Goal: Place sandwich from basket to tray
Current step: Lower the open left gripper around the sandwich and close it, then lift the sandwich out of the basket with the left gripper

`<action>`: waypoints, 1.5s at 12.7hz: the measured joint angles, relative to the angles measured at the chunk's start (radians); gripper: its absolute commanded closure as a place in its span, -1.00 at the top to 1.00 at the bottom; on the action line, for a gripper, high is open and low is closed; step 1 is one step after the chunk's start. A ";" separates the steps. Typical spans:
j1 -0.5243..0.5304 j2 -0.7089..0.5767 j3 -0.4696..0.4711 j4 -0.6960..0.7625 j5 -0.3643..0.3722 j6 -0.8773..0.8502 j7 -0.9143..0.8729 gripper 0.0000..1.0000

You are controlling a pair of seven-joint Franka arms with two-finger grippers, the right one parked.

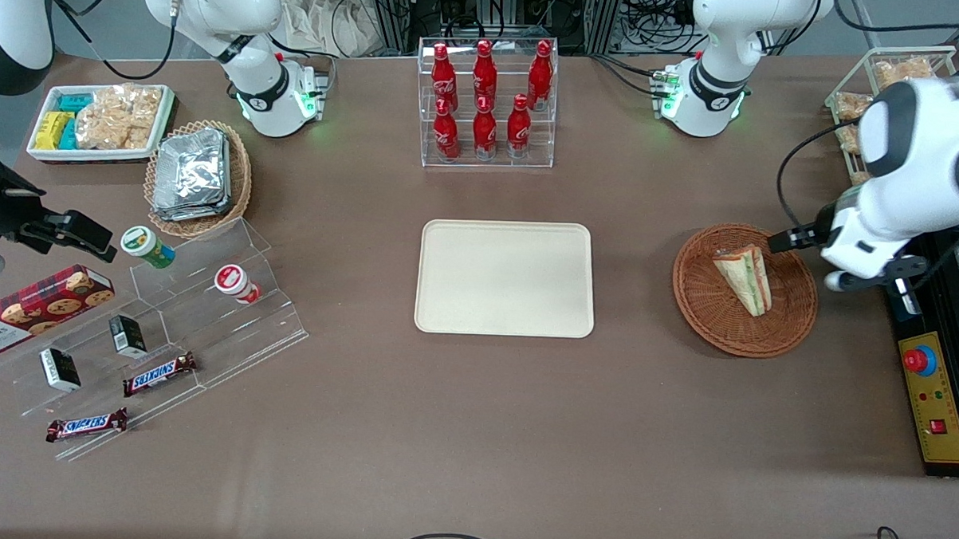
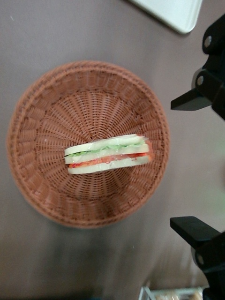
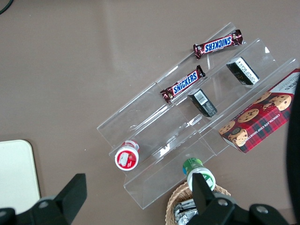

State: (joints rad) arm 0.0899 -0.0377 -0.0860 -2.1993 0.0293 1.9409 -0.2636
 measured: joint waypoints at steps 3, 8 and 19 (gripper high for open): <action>0.000 0.060 0.002 -0.094 0.020 0.139 -0.011 1.00; 0.000 0.236 0.004 -0.103 0.029 0.311 -0.051 0.96; -0.001 0.193 0.003 -0.043 0.070 0.168 -0.066 -0.95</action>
State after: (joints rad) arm 0.0890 0.1555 -0.0832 -2.2422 0.0997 2.1092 -0.3292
